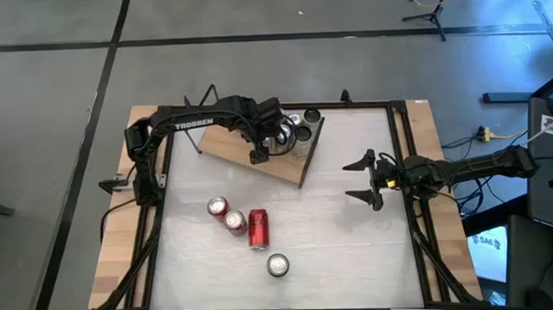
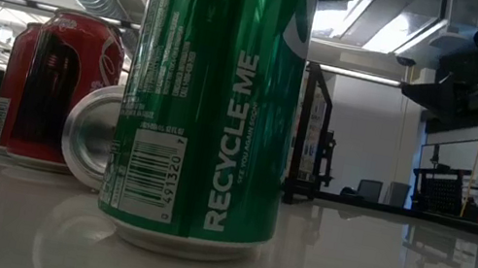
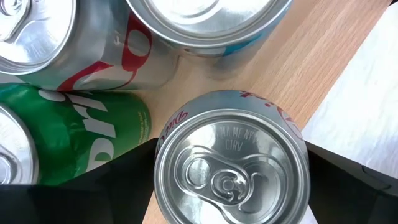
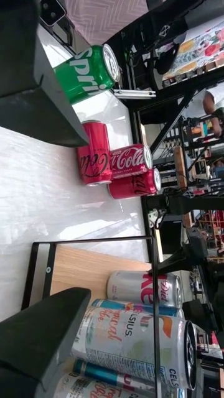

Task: Place canned beverage on shelf
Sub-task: Put the silver soda can on the shelf aligned with the other silver soda can

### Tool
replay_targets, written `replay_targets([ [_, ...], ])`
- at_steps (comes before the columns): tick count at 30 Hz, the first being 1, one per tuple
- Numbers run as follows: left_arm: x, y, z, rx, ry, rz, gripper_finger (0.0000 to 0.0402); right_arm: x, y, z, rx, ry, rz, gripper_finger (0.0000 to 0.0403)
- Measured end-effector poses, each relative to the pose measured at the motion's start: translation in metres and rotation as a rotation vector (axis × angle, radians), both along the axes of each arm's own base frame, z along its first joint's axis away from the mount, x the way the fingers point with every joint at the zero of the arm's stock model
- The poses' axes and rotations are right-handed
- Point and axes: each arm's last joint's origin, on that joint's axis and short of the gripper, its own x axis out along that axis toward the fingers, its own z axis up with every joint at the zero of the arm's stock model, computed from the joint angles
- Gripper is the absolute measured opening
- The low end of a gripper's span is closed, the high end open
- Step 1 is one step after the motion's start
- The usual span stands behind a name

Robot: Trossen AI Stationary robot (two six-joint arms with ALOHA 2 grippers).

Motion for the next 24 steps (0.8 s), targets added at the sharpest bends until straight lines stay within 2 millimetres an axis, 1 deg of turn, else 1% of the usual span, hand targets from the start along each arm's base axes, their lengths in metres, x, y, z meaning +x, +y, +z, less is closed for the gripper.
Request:
replay_targets([
  [10, -0.002, -0.001, 0.001, -0.010, 0.020, 0.007, 0.0339, 0.000, 0.000, 0.000, 0.000, 0.000, 0.000, 0.0381],
  [19, -0.003, -0.001, 0.017, -0.018, 0.024, 0.031, 0.0339, 0.000, 0.000, 0.000, 0.000, 0.000, 0.000, 0.0381],
  [24, -0.008, -0.003, 0.031, -0.028, 0.051, 0.029, 0.0339, 0.000, 0.000, 0.000, 0.000, 0.000, 0.000, 0.0381],
])
